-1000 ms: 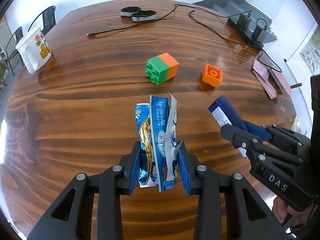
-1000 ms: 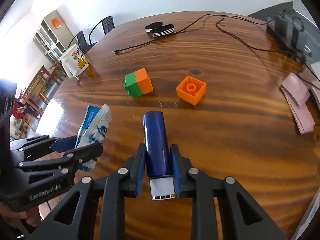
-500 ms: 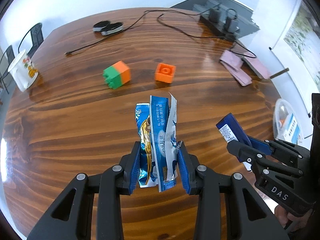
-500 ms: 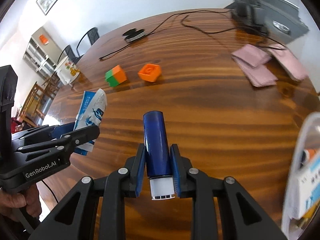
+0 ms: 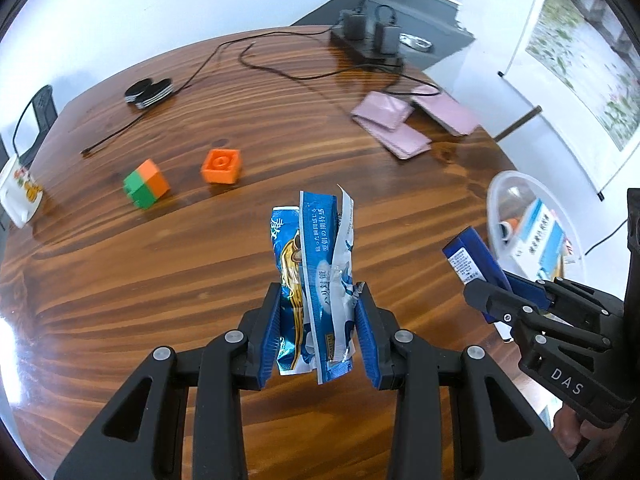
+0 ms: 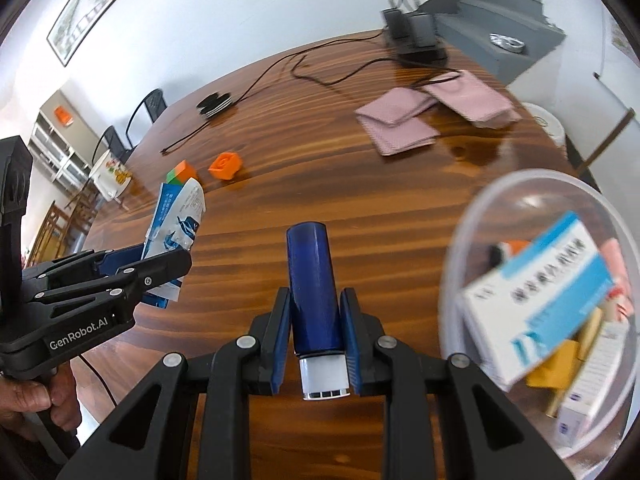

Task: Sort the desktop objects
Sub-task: 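Carry the navy bottle into the bowl with the right gripper while the left carries the packet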

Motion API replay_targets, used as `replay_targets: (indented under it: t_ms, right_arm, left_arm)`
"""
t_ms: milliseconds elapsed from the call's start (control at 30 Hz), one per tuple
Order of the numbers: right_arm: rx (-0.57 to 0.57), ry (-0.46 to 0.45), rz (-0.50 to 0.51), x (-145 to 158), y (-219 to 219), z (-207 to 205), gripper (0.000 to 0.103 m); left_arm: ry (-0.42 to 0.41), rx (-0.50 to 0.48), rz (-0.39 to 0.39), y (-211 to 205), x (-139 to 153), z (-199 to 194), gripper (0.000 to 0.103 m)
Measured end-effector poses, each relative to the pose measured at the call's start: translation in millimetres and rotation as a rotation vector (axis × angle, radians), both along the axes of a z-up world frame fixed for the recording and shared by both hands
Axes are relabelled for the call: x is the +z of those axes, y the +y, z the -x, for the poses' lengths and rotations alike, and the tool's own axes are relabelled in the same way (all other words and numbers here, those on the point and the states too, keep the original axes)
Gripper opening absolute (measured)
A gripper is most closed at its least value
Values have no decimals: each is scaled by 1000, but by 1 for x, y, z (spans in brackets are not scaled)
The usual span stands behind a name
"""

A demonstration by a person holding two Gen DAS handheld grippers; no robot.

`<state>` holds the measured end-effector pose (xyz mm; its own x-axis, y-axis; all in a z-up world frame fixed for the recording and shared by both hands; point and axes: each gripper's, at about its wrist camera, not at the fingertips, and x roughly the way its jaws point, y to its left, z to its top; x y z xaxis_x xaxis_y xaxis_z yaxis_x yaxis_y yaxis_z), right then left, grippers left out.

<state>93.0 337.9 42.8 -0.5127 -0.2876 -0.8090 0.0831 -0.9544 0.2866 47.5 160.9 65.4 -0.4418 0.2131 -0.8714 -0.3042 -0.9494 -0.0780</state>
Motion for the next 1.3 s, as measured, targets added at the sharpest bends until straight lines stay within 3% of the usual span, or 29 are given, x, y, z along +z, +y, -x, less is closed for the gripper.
replay_targets:
  t_ms: [667, 967, 1300]
  right_arm:
    - [-283, 57, -15, 20, 142, -50, 27]
    - [-341, 49, -12, 16, 178, -48, 27]
    - [-327, 36, -19, 5, 193, -21, 27]
  left_arm:
    - [42, -184, -47, 126, 8, -15, 38]
    - [32, -210, -61, 153, 7, -10, 38]
    - [22, -173, -48, 156, 3, 4, 38]
